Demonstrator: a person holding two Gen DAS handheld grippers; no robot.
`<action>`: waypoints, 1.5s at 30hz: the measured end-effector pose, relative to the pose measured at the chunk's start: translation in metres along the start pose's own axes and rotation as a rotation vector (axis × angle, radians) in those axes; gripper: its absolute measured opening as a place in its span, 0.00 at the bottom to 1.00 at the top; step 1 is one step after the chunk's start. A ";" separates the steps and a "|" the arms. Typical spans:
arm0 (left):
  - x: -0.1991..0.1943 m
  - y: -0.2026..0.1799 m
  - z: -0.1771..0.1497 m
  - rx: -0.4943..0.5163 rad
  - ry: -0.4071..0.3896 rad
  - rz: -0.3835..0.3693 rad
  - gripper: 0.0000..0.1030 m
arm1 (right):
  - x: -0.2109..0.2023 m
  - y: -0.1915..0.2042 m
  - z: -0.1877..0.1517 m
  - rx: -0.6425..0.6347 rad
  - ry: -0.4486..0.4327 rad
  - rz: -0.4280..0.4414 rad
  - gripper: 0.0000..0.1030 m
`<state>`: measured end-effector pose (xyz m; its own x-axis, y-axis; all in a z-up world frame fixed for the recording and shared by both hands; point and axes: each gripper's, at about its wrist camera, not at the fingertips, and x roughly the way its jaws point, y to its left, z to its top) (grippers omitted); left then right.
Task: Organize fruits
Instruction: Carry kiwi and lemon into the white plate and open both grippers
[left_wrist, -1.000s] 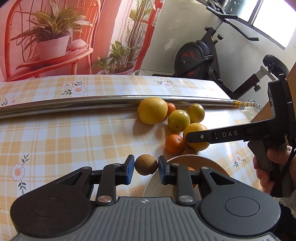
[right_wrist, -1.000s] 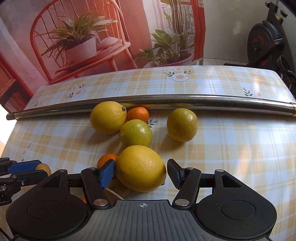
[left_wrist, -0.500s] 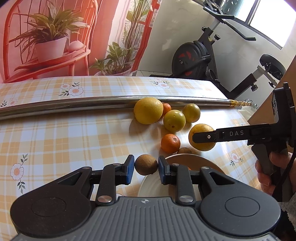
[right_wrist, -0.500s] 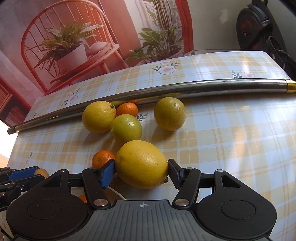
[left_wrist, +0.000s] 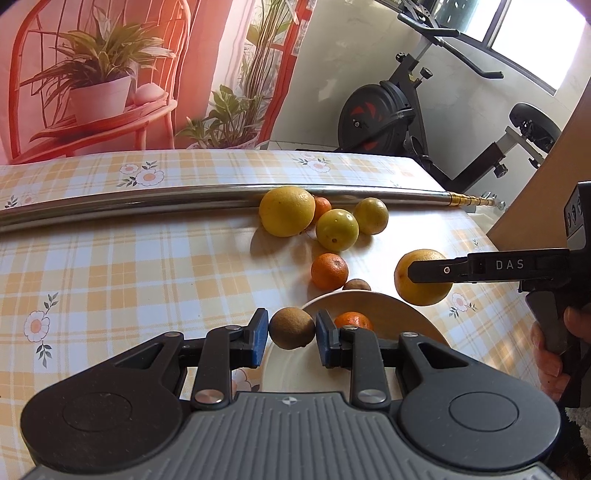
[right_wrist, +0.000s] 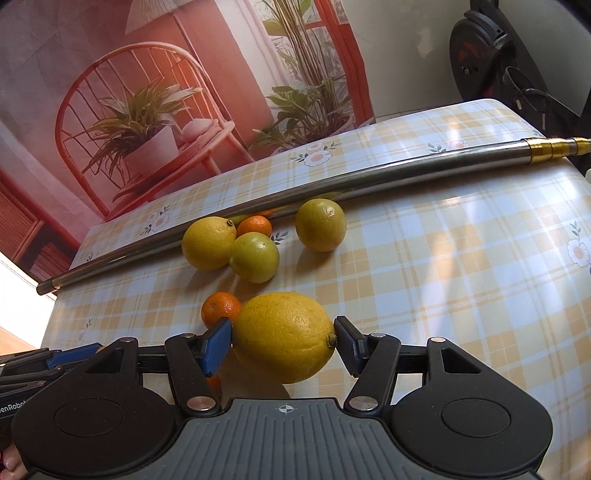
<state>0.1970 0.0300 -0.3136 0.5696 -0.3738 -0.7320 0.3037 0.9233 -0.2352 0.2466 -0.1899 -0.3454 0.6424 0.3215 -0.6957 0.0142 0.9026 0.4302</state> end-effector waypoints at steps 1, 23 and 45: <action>-0.001 -0.001 -0.001 0.003 0.002 0.000 0.29 | -0.001 0.002 -0.001 -0.009 0.004 0.003 0.55; 0.008 -0.012 -0.015 0.073 0.062 -0.001 0.29 | 0.005 0.034 -0.018 -0.122 0.151 0.062 0.55; 0.020 -0.013 -0.024 0.089 0.115 0.035 0.29 | 0.006 0.046 -0.015 -0.170 0.149 0.012 0.49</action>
<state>0.1862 0.0127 -0.3408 0.4913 -0.3243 -0.8084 0.3546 0.9222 -0.1544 0.2393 -0.1426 -0.3386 0.5209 0.3601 -0.7739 -0.1303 0.9296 0.3449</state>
